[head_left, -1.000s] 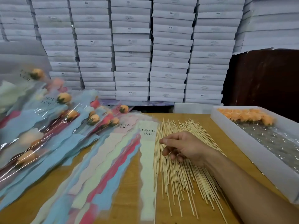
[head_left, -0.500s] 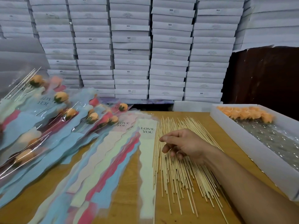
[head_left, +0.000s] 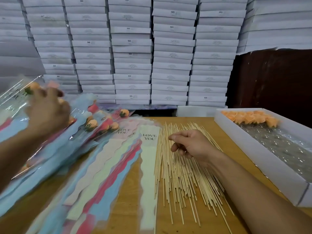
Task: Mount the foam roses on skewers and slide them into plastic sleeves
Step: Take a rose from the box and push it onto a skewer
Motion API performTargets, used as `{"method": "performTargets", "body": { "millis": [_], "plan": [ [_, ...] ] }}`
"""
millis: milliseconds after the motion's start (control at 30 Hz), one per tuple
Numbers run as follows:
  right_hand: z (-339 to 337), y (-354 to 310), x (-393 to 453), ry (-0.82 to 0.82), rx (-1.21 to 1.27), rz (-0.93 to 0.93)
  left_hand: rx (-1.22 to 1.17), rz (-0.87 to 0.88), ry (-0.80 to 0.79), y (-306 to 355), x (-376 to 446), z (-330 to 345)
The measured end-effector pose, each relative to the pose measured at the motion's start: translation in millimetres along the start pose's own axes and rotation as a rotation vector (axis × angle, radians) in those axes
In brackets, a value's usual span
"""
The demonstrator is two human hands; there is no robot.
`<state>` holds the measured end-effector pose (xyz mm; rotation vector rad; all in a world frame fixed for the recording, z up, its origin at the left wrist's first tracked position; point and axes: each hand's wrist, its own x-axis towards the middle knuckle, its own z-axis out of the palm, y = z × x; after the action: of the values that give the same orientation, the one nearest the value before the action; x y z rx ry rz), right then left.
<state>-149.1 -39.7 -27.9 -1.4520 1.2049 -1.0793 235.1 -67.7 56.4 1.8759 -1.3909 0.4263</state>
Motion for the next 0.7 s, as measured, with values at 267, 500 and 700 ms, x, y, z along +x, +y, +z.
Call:
{"method": "performTargets", "body": {
  "millis": [267,500,700],
  "plan": [
    [-3.7,6.0,9.5,0.219,0.032,-0.016,-0.487,0.173,-0.431,181.6,-117.8,60.9],
    [-10.6,14.5,21.5,0.446,-0.156,-0.087,-0.268,0.285,-0.513,221.2,-188.9,95.2],
    [-10.0,13.1,19.2,0.435,-0.293,-0.116,-0.258,0.326,-0.510,209.6,-198.3,101.5]
  ]
}}
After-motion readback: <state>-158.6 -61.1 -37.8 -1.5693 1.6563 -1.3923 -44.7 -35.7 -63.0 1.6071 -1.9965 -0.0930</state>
